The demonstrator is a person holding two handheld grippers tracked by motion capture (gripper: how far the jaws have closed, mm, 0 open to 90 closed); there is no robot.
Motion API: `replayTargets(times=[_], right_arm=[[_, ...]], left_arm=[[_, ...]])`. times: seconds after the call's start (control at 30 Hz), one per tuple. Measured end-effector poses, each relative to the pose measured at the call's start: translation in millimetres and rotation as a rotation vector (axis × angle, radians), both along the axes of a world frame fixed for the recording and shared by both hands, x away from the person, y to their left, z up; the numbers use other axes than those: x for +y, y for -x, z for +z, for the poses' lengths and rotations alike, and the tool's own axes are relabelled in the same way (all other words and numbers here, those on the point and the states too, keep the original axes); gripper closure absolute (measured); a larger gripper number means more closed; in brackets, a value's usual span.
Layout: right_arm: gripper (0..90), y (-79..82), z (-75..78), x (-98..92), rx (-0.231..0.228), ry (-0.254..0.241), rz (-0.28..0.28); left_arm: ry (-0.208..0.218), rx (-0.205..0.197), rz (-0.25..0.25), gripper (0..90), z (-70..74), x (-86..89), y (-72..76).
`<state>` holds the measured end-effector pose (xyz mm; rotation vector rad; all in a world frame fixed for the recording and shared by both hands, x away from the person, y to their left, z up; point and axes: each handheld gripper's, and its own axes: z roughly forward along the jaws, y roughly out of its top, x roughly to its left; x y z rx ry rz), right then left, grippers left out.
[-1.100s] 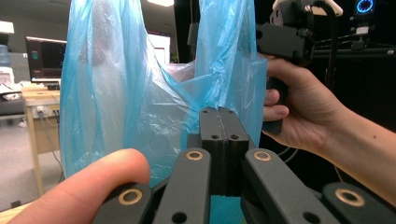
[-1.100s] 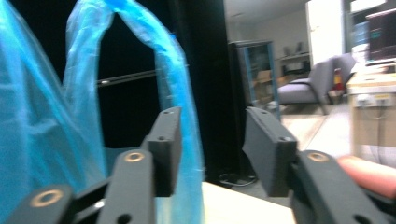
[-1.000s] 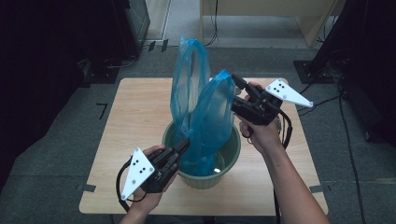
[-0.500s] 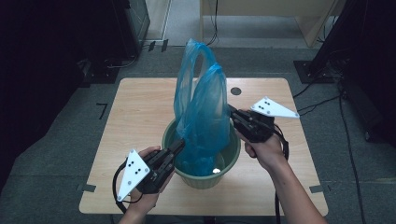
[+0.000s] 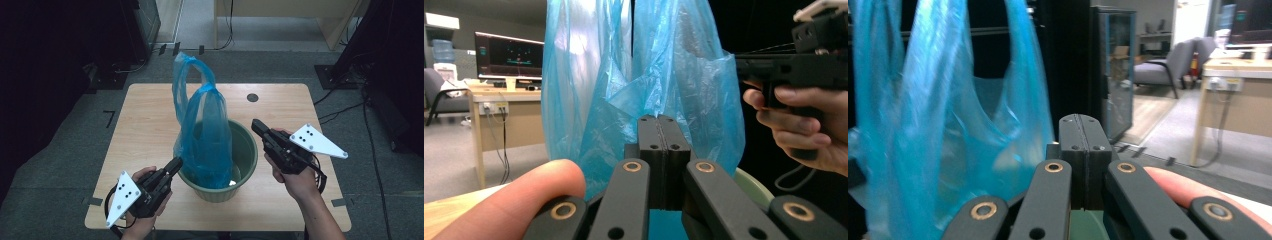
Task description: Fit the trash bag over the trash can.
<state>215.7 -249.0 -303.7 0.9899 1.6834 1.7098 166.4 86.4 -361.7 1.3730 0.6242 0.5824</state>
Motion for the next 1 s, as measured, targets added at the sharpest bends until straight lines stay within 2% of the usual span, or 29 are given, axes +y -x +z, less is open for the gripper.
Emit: replayTargets(times=[0.1, 0.17, 0.3, 0.37, 0.43, 0.5, 0.6, 0.77, 0.9, 1.0], right_arm=[[76.0, -2.8, 3.8, 9.0, -0.014, -0.028, 0.061], [70.1, -5.3, 7.0, 14.3, -0.016, -0.054, 0.076], [63.2, -15.5, 14.4, 20.6, -0.003, -0.121, 0.07], [60.1, -18.6, 17.6, 22.1, 0.009, -0.154, 0.095], [56.2, -15.7, 19.6, 24.5, 0.003, -0.17, 0.136], [51.8, -9.7, 19.6, 27.8, -0.004, -0.161, 0.179], [45.1, 1.0, 16.3, 32.2, -0.006, -0.139, 0.21], [38.3, 22.4, 2.6, 36.6, 0.0, -0.099, 0.281], [34.4, 35.4, -11.5, 41.8, -0.004, -0.032, 0.28], [32.3, 41.6, -21.9, 45.5, 0.009, -0.003, 0.271]], left_arm=[[-0.005, -0.002, -0.013, 90.0, -3.0, -1.9, 0.8], [-0.011, -0.006, -0.02, 90.0, -4.9, -3.2, 1.3], [-0.027, -0.016, -0.037, 90.0, -9.7, -5.0, 3.4], [-0.047, -0.021, -0.041, 90.0, -12.5, -6.1, 5.0], [-0.06, -0.02, -0.046, 90.0, -15.2, -6.7, 6.4], [-0.061, -0.013, -0.046, 90.0, -17.7, -6.4, 7.0], [-0.063, -0.003, -0.042, 90.0, -20.5, -5.4, 8.1], [-0.068, 0.003, -0.036, 90.0, -23.8, -3.2, 11.8], [-0.066, 0.005, -0.035, 90.0, -25.8, -3.4, 13.3], [-0.067, -0.003, -0.04, 89.5, -26.8, -5.0, 14.8]])
